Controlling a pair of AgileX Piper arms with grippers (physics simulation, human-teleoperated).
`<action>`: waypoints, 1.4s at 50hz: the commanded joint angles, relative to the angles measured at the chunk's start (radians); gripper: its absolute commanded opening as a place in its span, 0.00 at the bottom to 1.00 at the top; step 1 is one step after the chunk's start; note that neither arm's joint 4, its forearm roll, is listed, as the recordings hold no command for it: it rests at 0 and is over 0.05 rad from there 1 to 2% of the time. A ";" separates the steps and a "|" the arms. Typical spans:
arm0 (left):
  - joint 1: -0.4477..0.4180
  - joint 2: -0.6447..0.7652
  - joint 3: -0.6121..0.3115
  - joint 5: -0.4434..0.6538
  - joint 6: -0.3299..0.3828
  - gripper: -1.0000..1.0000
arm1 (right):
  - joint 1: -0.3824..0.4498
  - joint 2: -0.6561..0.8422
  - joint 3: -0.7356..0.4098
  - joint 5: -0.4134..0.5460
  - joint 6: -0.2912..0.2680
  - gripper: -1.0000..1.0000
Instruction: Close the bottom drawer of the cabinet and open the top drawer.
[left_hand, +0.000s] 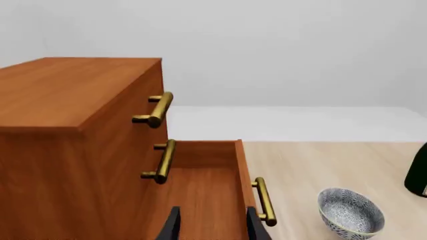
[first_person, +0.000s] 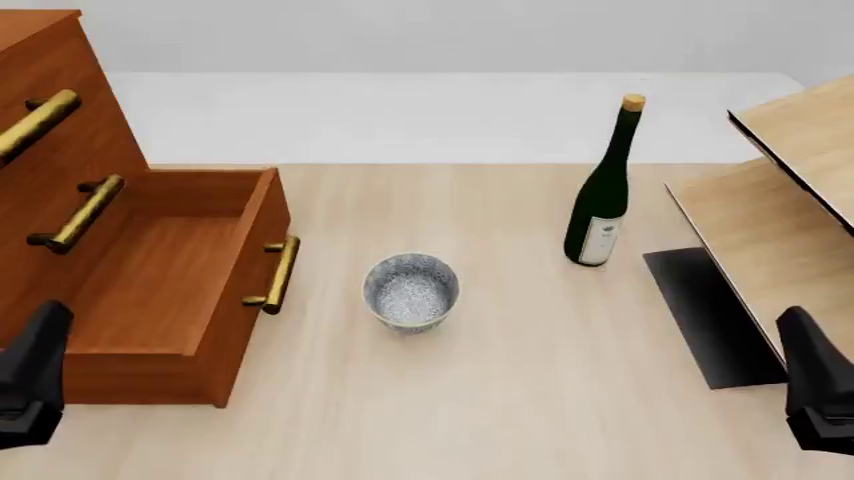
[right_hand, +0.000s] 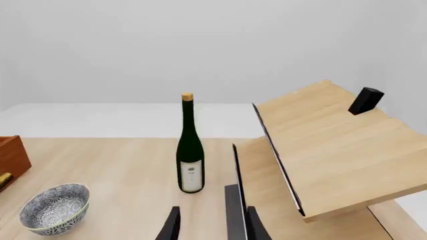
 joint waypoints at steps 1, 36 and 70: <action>-0.001 -0.004 0.013 0.007 0.010 1.00 | 0.003 0.008 -0.003 -0.002 0.002 1.00; -0.128 0.160 -0.240 0.071 0.054 1.00 | -0.008 0.025 -0.001 -0.024 0.006 1.00; -0.271 0.670 -0.625 0.365 -0.069 1.00 | -0.015 0.020 -0.001 -0.022 0.016 1.00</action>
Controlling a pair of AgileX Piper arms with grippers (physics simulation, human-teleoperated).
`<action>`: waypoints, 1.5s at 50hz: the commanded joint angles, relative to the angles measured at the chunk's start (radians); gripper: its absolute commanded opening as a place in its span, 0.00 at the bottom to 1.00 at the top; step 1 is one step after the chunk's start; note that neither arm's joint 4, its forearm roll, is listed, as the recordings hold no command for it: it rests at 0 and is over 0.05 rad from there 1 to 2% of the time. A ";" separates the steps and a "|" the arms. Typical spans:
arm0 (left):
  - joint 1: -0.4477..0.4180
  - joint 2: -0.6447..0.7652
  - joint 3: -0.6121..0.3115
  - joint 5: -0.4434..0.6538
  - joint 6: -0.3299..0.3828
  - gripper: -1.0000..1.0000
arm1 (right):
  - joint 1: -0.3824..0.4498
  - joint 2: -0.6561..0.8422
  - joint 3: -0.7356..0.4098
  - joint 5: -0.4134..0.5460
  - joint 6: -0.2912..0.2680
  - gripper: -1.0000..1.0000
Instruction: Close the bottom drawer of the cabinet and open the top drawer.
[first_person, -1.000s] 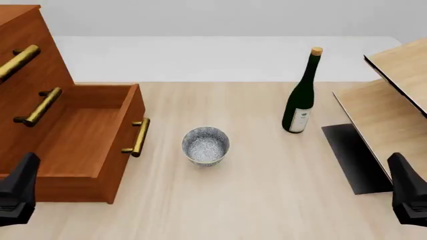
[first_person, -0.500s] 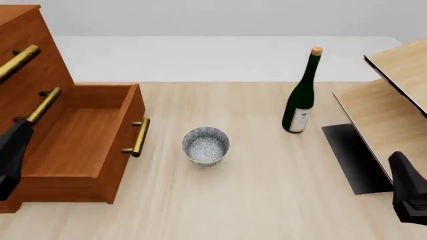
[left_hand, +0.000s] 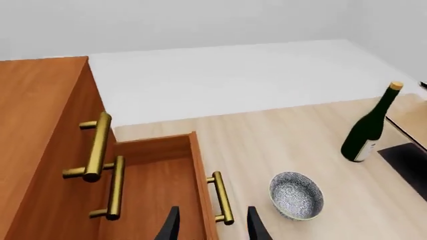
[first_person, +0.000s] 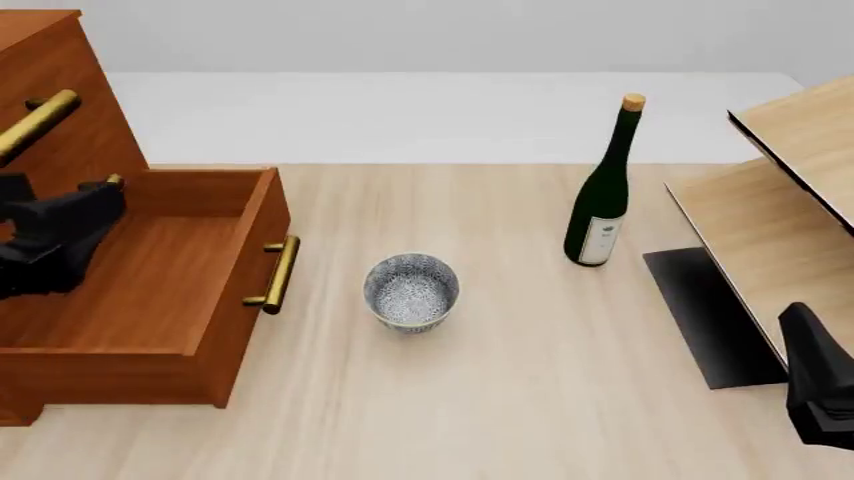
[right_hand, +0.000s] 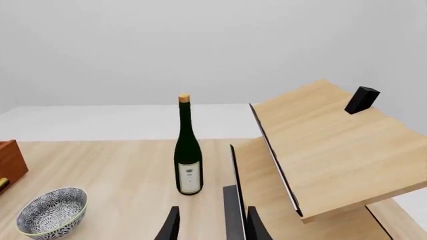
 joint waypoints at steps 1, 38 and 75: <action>-0.057 0.165 -0.118 0.088 -0.049 1.00 | -0.001 -0.002 0.000 0.001 0.004 1.00; -0.315 0.433 -0.162 0.128 -0.324 1.00 | -0.017 0.054 -0.002 -0.049 0.027 1.00; -0.290 0.486 0.044 -0.006 -0.447 1.00 | -0.023 0.056 -0.001 -0.047 0.029 1.00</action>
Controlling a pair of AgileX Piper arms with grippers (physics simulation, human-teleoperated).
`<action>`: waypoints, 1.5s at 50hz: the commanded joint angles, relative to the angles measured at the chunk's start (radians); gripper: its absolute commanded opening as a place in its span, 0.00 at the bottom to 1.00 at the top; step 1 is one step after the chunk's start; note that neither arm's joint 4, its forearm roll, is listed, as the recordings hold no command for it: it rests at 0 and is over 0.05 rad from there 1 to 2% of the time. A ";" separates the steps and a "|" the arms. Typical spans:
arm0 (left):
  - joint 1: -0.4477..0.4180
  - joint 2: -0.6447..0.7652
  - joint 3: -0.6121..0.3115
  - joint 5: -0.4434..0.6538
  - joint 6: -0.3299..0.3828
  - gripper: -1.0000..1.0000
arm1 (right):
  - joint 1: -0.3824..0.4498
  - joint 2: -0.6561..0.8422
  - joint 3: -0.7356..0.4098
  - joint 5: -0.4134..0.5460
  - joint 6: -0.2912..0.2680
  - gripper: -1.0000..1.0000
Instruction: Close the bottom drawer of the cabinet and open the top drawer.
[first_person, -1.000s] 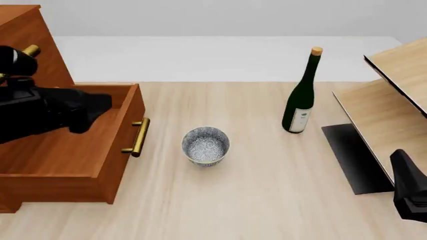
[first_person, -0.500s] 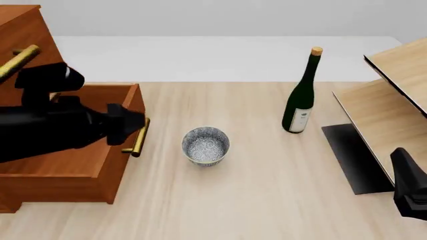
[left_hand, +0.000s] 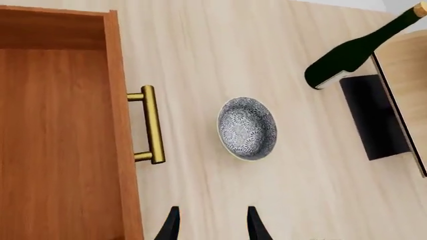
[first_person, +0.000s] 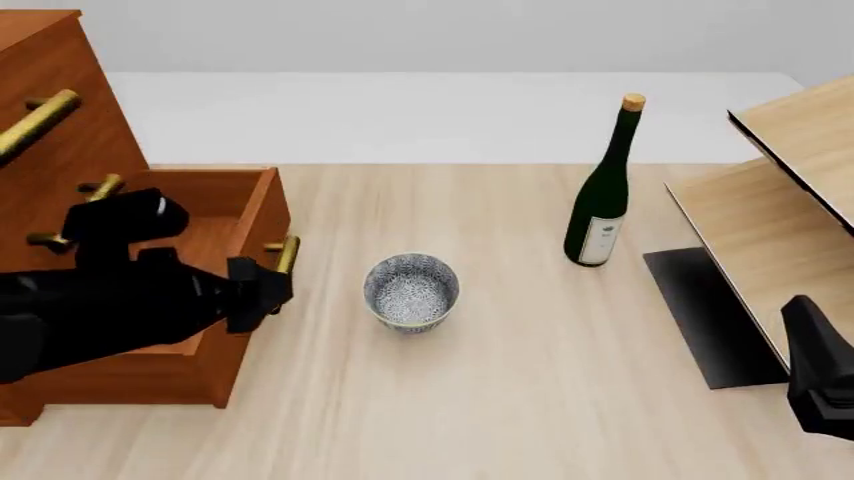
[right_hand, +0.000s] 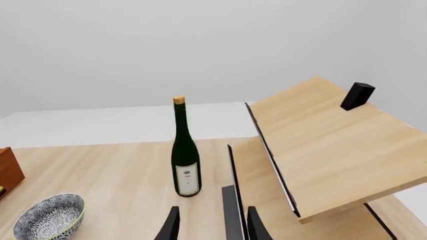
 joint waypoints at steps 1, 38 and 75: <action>-0.001 0.035 0.066 -0.054 -0.035 1.00 | -0.001 0.004 0.000 -0.003 0.001 1.00; 0.031 0.104 0.173 -0.163 -0.064 1.00 | -0.001 0.018 0.001 -0.015 0.000 1.00; 0.324 -0.074 0.262 -0.094 0.166 1.00 | 0.000 0.019 0.001 -0.016 0.003 1.00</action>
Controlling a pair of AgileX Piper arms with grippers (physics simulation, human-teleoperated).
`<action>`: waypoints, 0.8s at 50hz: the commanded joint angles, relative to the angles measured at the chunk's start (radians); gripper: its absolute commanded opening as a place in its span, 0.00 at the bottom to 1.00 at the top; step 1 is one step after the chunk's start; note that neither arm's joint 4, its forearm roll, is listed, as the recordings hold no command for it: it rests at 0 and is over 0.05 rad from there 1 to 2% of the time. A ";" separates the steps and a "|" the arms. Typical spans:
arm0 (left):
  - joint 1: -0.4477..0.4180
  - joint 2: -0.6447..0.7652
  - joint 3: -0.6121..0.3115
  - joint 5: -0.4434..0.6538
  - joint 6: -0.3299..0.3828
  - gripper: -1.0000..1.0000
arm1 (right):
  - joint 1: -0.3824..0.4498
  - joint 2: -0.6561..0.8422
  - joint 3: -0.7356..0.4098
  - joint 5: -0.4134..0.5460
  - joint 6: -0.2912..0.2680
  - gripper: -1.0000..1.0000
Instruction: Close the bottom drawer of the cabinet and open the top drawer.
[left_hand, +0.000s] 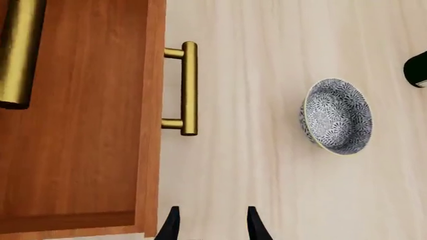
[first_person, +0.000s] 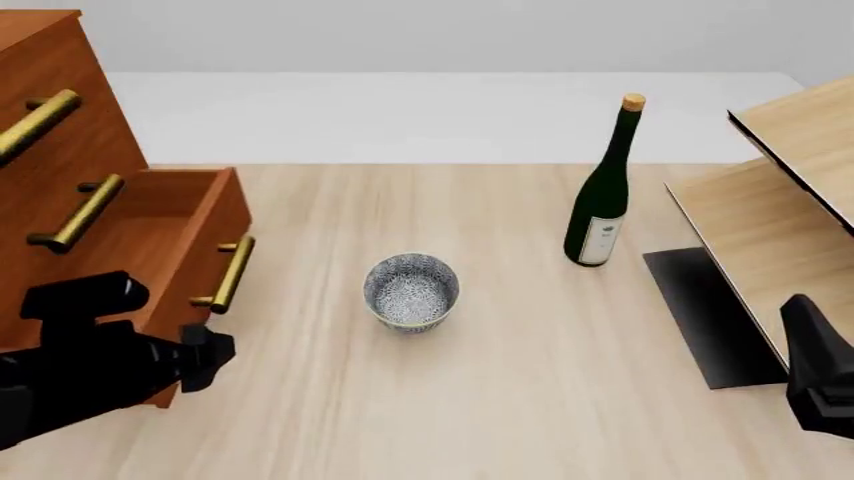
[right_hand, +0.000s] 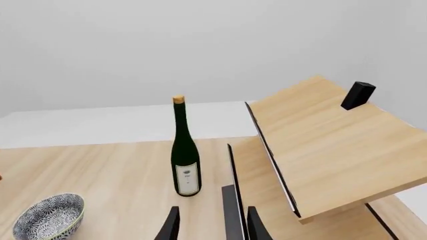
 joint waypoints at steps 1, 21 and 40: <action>0.088 -0.063 0.021 0.021 0.075 1.00 | -0.001 0.003 0.000 -0.003 0.002 1.00; 0.230 -0.082 0.090 -0.053 0.169 1.00 | -0.002 0.012 -0.001 -0.012 0.006 1.00; 0.384 0.000 0.129 -0.272 0.211 1.00 | -0.004 0.001 -0.001 -0.001 0.006 1.00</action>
